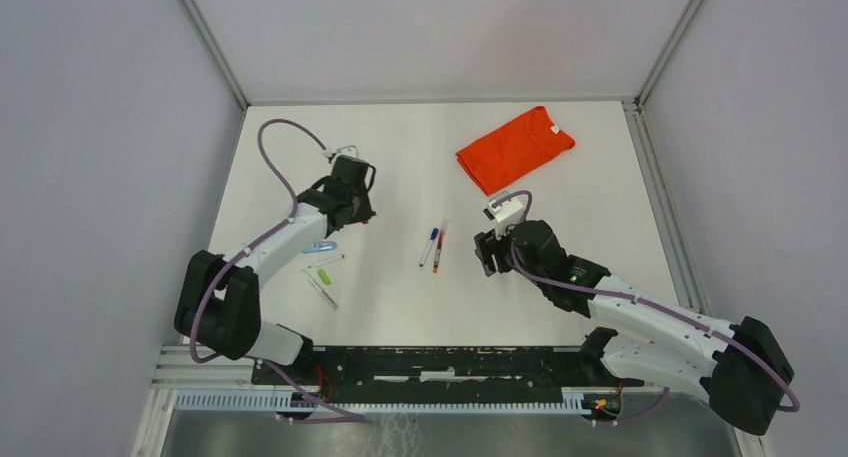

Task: Insert the pens into the pen caps
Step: Pick up the pen cap from the center of the board, then place the pen cap at the center of the board.

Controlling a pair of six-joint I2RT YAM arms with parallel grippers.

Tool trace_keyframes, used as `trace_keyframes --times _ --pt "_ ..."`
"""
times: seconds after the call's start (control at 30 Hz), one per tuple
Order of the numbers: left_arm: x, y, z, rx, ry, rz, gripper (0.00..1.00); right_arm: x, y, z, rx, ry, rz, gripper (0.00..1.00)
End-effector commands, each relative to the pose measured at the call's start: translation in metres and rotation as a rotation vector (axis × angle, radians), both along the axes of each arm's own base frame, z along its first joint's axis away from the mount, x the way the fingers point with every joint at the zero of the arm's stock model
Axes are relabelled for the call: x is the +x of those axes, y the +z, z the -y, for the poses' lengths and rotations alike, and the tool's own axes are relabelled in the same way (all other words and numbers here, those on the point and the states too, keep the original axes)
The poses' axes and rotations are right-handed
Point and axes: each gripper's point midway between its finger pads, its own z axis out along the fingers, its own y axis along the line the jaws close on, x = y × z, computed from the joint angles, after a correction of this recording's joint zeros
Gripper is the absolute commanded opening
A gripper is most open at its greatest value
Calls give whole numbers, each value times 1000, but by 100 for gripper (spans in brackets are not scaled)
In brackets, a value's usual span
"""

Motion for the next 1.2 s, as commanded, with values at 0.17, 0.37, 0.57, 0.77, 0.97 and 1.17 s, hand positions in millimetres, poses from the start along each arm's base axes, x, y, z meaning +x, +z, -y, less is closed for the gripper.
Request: trace_keyframes --times 0.17,0.37,0.57,0.77,0.97,1.17 --pt "-68 -34 99 -22 -240 -89 16 11 21 7 44 -78 35 70" --pt "-85 -59 110 8 -321 -170 17 11 19 4 49 -70 23 70" --pt "-93 -77 110 30 -349 -223 20 10 16 2 41 -56 12 70" --pt "-96 -85 109 38 -347 -242 29 11 15 4 43 -66 10 70" --pt "-91 -75 110 33 -345 -213 40 12 21 2 57 -63 22 70" --pt "-68 -14 103 37 -302 -34 45 12 31 -11 47 50 89 72"
